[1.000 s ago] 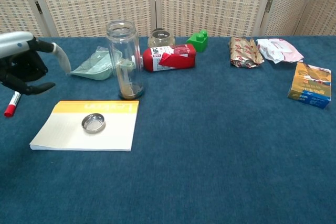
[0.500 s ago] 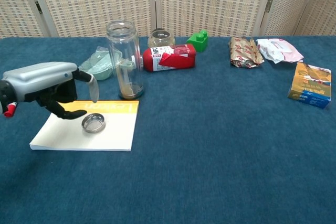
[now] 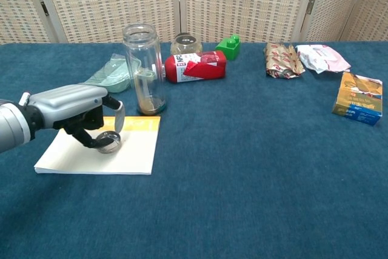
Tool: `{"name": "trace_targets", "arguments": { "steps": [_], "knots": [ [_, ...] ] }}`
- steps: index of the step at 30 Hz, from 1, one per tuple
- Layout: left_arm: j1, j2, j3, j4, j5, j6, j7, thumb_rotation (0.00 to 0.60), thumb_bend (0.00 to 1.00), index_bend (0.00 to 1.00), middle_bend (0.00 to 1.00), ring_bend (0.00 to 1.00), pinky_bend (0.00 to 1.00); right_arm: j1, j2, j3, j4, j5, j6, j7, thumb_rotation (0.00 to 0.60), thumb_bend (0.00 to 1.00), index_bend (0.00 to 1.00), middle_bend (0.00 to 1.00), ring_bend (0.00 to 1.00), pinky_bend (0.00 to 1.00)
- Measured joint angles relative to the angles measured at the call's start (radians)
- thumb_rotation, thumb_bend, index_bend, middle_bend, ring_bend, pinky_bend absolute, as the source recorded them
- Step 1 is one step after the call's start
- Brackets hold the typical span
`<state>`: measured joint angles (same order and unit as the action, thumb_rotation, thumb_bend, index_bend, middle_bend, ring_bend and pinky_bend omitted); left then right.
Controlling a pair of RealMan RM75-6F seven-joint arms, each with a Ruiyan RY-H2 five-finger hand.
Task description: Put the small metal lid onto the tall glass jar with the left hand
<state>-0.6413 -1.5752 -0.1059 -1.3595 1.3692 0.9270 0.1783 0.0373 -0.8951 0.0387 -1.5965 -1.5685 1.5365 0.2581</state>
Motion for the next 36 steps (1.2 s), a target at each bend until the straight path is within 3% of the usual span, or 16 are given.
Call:
{"name": "trace_targets", "arguments": {
  "steps": [13, 26, 36],
  "knots": [
    [-0.004, -0.006, 0.007, 0.027, -0.038, -0.004, 0.006, 0.600, 0.36, 0.58, 1.00, 1.00, 1.00, 0.001, -0.005, 0.000, 0.011, 0.000, -0.005, 0.009, 0.600, 0.31, 0.02, 0.20, 0.08, 0.23],
    [-0.006, -0.009, 0.019, 0.032, -0.031, 0.004, -0.018, 0.600, 0.54, 0.62, 1.00, 1.00, 1.00, -0.007, -0.001, -0.002, 0.002, 0.000, 0.005, 0.003, 0.600, 0.31, 0.02, 0.20, 0.08, 0.23],
    [0.006, 0.057, 0.011, -0.064, -0.015, 0.056, -0.017, 0.600, 0.55, 0.62, 1.00, 1.00, 1.00, -0.008, -0.002, -0.001, 0.004, -0.001, 0.006, 0.006, 0.600, 0.30, 0.02, 0.20, 0.08, 0.23]
  ]
}}
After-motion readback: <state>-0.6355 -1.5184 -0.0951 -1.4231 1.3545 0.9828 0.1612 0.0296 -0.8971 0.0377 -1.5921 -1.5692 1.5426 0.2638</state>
